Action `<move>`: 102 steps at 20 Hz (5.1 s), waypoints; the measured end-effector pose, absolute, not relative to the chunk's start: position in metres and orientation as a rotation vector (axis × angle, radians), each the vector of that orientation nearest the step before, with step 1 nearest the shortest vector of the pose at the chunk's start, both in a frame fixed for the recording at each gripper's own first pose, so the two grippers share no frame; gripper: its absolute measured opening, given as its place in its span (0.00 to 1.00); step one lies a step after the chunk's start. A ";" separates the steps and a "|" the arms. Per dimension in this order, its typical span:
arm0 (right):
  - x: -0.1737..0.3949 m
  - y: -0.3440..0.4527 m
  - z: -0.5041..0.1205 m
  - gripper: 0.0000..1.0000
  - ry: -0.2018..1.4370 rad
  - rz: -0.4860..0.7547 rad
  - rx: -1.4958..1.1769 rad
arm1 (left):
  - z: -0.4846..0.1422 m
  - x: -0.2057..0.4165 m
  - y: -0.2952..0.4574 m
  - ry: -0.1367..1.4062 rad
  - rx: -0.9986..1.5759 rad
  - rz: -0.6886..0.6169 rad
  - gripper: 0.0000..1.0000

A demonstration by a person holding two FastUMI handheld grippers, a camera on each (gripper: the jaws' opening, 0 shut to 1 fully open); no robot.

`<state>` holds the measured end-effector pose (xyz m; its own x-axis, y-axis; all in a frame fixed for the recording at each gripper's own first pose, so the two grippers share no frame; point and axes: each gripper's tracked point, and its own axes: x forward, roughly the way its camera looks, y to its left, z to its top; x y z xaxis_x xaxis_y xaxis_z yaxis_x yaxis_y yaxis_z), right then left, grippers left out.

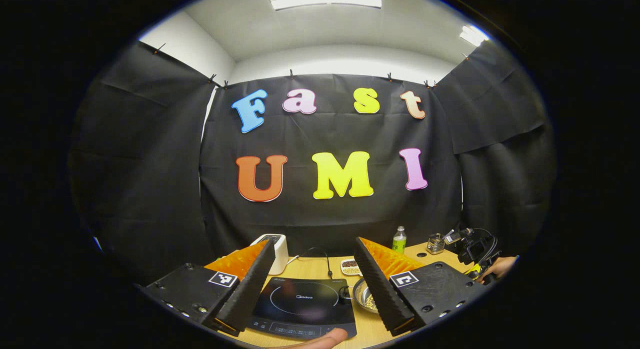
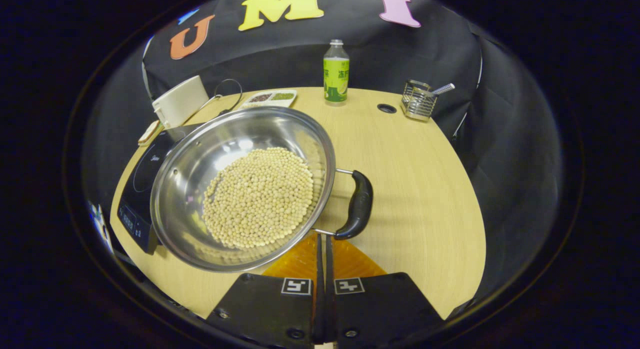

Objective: First push the handle of the pot to place it horizontally, then grasp the pot with both hands and set it on the induction cooktop.

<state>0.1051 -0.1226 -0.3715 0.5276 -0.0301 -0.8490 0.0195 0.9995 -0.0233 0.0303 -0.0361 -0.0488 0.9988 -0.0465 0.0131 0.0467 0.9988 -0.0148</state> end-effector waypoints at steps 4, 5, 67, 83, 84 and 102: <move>0.121 -0.134 -0.370 0.04 1.018 -0.016 0.065 | -0.073 0.058 -0.044 0.070 -0.039 -0.056 0.95; 0.122 -0.137 -0.368 0.02 1.018 -0.011 0.070 | -0.079 0.065 -0.047 0.091 -0.038 -0.057 0.95; 0.106 -0.154 -0.350 0.63 0.920 -0.169 0.161 | -0.321 0.113 -0.140 0.778 -0.135 -0.257 0.51; 0.118 -0.036 -0.265 0.64 0.843 -0.044 0.100 | -0.238 0.106 -0.032 0.635 -0.131 -0.200 0.51; 0.120 -0.025 -0.262 0.63 0.846 -0.033 0.096 | -0.235 0.107 -0.021 0.629 -0.135 -0.188 0.51; 0.221 0.130 -0.307 0.62 0.944 0.022 0.074 | -0.289 0.177 0.127 0.756 -0.160 -0.056 0.51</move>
